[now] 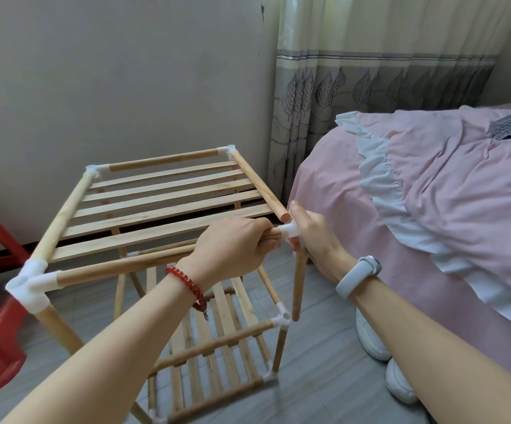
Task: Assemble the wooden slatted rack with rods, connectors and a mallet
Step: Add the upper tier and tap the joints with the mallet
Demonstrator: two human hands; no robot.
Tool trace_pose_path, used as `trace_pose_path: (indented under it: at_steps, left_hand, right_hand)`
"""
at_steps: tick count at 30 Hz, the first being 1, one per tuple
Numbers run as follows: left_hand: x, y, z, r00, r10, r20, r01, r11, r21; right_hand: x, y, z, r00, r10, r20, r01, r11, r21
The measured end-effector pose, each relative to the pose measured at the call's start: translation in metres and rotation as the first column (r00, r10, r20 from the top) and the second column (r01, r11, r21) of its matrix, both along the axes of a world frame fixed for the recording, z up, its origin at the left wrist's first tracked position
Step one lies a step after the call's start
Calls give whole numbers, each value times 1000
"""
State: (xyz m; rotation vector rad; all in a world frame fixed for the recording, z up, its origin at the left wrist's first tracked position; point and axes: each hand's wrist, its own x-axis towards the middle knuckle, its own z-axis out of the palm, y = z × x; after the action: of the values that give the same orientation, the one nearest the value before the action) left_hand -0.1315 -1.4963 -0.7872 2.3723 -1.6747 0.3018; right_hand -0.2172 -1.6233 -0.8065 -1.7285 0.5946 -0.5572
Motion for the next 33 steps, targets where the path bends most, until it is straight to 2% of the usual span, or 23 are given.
trace_pose_path:
  at_steps: [8, 15, 22, 28, 29, 31, 33]
  left_hand:
    - [0, -1, 2, 1000, 5, -25, -6, 1000, -15]
    - [-1, -3, 1, 1000, 2, 12, -2, 1000, -3]
    - [-1, -3, 2, 1000, -15, -17, 15, 1000, 11]
    - [-2, -4, 0, 1000, 7, -17, -6, 998, 56]
    - [-2, -5, 1, 999, 9, -49, -5, 997, 79]
    - [0, -6, 7, 974, -15, -227, 40, 994, 106]
    - [7, -9, 17, 913, -45, -405, 60, 998, 24]
  right_hand:
    - [3, -1, -2, 998, -29, 64, 27, 999, 25]
    - [2, -4, -5, 999, -16, 28, 16, 1000, 12]
    - [3, -1, -7, 999, -41, 29, 40, 999, 21]
    - [0, -1, -7, 1000, 2, -3, -2, 1000, 3]
    - [-1, -2, -7, 1000, 14, -11, -14, 1000, 2]
    - [-2, -3, -6, 999, 45, -29, -45, 999, 5]
    - [-4, -2, -5, 996, 89, -18, -88, 995, 36]
